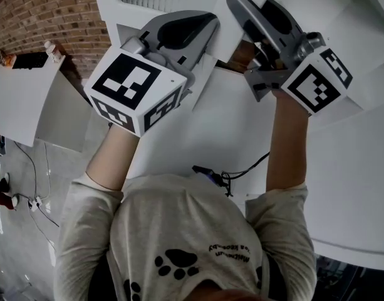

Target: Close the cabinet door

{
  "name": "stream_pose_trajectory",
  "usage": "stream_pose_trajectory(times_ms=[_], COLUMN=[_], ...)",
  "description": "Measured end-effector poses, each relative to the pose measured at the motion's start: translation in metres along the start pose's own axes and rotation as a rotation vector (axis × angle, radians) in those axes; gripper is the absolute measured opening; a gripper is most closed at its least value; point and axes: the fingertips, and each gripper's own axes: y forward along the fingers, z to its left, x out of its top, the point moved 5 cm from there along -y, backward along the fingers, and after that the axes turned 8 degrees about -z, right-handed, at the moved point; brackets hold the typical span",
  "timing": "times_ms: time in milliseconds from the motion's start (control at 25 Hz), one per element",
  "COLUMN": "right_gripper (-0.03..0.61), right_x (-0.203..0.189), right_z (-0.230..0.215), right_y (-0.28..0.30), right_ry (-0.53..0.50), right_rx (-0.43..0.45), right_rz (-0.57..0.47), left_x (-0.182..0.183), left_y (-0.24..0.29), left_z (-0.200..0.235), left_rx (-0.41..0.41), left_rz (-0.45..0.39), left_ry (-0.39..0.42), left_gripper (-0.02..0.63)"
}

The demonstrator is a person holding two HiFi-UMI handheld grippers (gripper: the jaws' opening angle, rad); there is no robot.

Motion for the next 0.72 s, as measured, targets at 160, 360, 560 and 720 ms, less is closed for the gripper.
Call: stream_pose_trajectory(times_ms=[160,360,560,720], right_gripper=[0.100,0.101,0.109,0.118], right_x=[-0.001,-0.003,-0.004,-0.006], right_z=[-0.002,-0.004,-0.008,-0.011], right_y=[0.001,0.001,-0.001,-0.003], right_ry=[-0.004,0.006,0.007,0.004], right_rx=[0.019,0.031,0.024,0.004], right_rz=[-0.004,-0.009,-0.020,-0.025], left_x=[-0.002,-0.003,-0.006,-0.008], left_y=[0.001,0.001,0.005,0.008], left_z=[0.000,0.000,-0.001,0.000], left_rx=[0.012,0.028,0.029,0.024], left_rz=[-0.007,-0.016,-0.010,-0.003], left_ry=[0.005,0.004,0.008,0.006], left_gripper=[0.009,0.009,0.009,0.009])
